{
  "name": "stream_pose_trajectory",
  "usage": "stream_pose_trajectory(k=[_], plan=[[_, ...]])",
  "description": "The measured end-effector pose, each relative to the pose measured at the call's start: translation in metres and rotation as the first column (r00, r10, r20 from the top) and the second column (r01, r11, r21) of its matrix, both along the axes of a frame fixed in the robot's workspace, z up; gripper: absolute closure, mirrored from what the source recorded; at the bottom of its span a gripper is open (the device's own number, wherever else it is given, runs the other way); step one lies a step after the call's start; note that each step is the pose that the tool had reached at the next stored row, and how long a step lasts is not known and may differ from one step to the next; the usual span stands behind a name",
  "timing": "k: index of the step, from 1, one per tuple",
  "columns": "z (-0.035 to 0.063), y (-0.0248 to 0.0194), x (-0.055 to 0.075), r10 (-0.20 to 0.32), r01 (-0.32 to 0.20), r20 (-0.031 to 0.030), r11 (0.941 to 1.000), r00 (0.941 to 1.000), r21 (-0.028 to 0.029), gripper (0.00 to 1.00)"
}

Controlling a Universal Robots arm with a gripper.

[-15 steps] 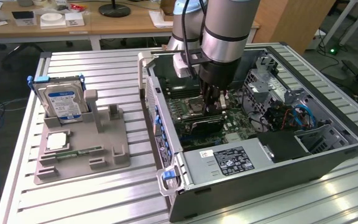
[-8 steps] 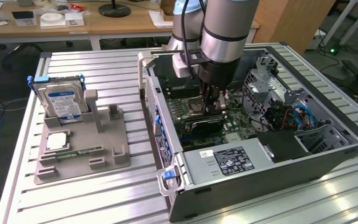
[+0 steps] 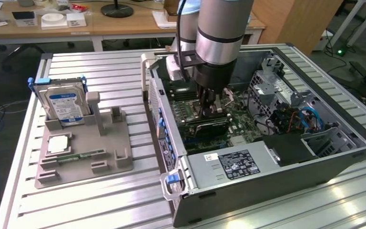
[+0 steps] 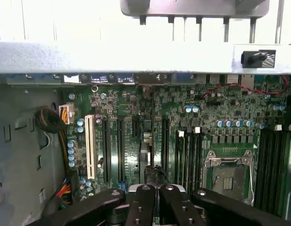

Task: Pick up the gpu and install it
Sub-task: 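Press down on the gpu until it lock into place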

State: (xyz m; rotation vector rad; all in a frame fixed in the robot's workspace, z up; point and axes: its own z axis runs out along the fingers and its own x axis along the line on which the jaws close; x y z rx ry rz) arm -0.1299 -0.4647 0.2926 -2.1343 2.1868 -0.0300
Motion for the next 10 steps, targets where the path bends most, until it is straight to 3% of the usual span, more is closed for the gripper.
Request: stream_pose_trajectory(k=[3,6,8,9,10], plan=[[-0.0007,-0.0001,0.0,0.0,0.0,0.0001,1.0,1.0,0.0001,0.89],[-0.0018,-0.005,0.0,0.0,0.0,0.0,1.0,1.0,-0.0002,0.89],[-0.0027,-0.0055,0.005,0.001,-0.001,-0.0015,1.0,1.0,-0.0003,0.89],[-0.0032,-0.0055,0.009,0.001,-0.001,-0.0065,1.0,1.0,-0.0001,0.89],[-0.0034,-0.0055,0.011,0.001,-0.001,-0.0224,1.0,0.9997,0.0,0.89]])
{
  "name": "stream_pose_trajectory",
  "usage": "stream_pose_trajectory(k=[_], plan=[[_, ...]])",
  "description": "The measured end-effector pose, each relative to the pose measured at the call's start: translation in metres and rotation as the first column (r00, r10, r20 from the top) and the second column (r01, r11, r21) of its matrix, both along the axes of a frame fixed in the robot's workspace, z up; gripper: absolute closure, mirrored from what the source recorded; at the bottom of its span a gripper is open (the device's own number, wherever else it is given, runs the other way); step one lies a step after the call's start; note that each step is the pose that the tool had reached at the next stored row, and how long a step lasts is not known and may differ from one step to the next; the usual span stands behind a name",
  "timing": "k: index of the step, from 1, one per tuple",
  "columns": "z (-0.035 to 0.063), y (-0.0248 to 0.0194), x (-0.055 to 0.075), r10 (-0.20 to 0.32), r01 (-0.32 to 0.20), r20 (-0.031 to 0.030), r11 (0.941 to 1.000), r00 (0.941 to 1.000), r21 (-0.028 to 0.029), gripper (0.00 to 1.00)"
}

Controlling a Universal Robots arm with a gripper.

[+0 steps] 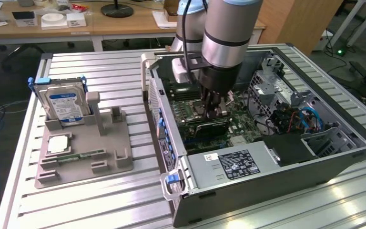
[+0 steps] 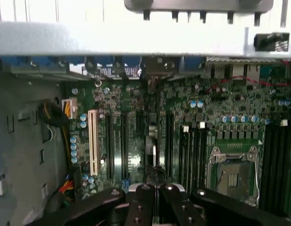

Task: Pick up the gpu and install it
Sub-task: 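Press down on the gpu until it lock into place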

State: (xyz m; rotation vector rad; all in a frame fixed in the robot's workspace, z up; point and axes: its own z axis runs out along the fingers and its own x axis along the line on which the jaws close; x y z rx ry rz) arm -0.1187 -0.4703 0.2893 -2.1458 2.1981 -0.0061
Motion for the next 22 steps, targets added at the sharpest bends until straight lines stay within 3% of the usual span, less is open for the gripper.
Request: stream_pose_trajectory(k=[3,4,13,19,22], plan=[[-0.0002,0.0,0.005,0.0,0.0,-0.0537,1.0,0.9986,-0.0002,0.89],[-0.0004,0.0,0.008,0.0,0.0,-0.065,1.0,0.9979,-0.0001,0.89],[-0.005,0.0028,0.019,0.001,-0.001,-0.0651,1.0,0.9979,0.0007,0.89],[-0.0139,0.0046,0.02,0.001,-0.001,-0.0649,1.0,0.9979,0.0007,0.89],[-0.017,0.0091,0.02,0.003,-0.003,-0.065,1.0,0.9979,0.0007,0.89]])
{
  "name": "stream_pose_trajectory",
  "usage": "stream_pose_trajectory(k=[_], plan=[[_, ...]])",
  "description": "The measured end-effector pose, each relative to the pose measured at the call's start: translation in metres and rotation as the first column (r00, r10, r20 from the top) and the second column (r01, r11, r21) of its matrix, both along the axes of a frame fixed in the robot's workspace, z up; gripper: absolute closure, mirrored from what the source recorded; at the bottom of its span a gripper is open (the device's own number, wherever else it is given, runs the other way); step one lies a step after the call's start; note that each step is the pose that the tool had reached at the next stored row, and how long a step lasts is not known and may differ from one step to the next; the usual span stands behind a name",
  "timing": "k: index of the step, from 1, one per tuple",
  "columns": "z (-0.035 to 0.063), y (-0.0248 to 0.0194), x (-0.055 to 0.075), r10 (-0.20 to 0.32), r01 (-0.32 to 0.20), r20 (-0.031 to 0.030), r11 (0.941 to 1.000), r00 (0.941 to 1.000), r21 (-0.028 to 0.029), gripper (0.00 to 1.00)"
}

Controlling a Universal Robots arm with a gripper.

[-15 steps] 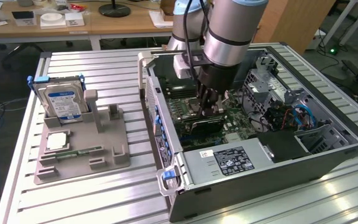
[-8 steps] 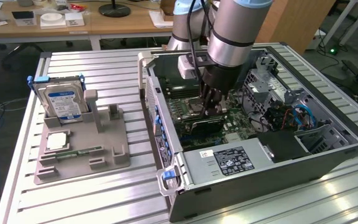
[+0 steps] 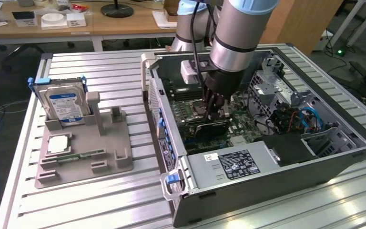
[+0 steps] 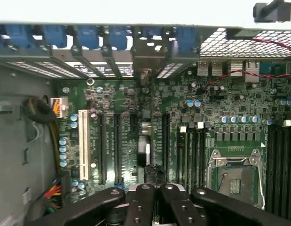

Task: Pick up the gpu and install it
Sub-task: 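Press down on the gpu until it lock into place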

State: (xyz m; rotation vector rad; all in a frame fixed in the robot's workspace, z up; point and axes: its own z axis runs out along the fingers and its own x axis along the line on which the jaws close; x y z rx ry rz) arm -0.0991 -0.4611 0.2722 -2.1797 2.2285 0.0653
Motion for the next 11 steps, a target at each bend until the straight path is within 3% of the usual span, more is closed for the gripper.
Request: stream_pose_trajectory(k=[3,11], plan=[[-0.0023,0.0048,0.0,0.003,-0.003,0.0,1.0,1.0,0.0001,0.89],[-0.0018,0.0044,0.0004,0.003,-0.003,-0.0001,1.0,1.0,-0.0001,0.89]])
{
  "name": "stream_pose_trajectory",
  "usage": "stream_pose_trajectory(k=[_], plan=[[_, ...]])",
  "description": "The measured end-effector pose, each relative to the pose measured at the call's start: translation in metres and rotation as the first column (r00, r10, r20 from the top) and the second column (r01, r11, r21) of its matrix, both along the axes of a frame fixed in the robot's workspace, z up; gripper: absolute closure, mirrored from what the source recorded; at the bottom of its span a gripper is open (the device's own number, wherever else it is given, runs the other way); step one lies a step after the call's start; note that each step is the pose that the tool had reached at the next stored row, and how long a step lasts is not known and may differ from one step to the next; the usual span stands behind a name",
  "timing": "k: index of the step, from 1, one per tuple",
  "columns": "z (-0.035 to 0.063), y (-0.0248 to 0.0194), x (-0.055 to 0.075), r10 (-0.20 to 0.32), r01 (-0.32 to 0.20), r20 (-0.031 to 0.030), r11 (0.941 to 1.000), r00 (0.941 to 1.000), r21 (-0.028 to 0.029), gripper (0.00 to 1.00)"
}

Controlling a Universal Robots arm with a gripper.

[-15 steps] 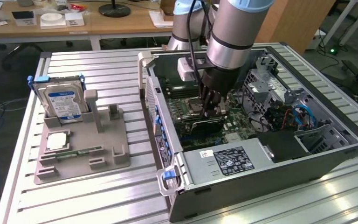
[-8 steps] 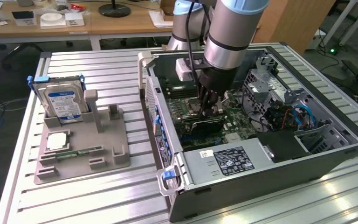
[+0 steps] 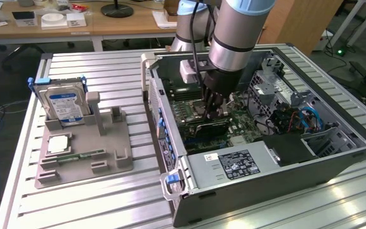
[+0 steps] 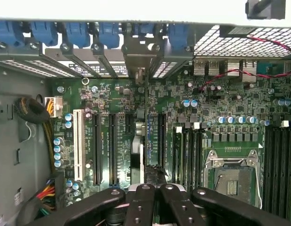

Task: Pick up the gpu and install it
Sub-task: 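Press down on the gpu until it lock into place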

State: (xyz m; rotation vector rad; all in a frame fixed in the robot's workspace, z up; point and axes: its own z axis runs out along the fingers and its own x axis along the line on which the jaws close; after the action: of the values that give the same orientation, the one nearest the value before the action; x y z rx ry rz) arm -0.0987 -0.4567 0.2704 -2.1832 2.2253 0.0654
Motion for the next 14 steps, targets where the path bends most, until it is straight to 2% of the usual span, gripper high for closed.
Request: stream_pose_trajectory(k=[4,7,11,14], plan=[[0.0076,0.0,0.0,0.0,0.0,0.0001,1.0,1.0,0.0001,0.89],[0.0077,-0.0016,0.0001,0.0,0.0,0.0001,1.0,1.0,0.0001,0.89],[0.0074,-0.006,0.0003,0.0,0.0,0.0,1.0,1.0,0.0,0.89],[0.0051,-0.0067,0.0002,0.0,0.0,0.0001,1.0,1.0,0.0001,0.89]])
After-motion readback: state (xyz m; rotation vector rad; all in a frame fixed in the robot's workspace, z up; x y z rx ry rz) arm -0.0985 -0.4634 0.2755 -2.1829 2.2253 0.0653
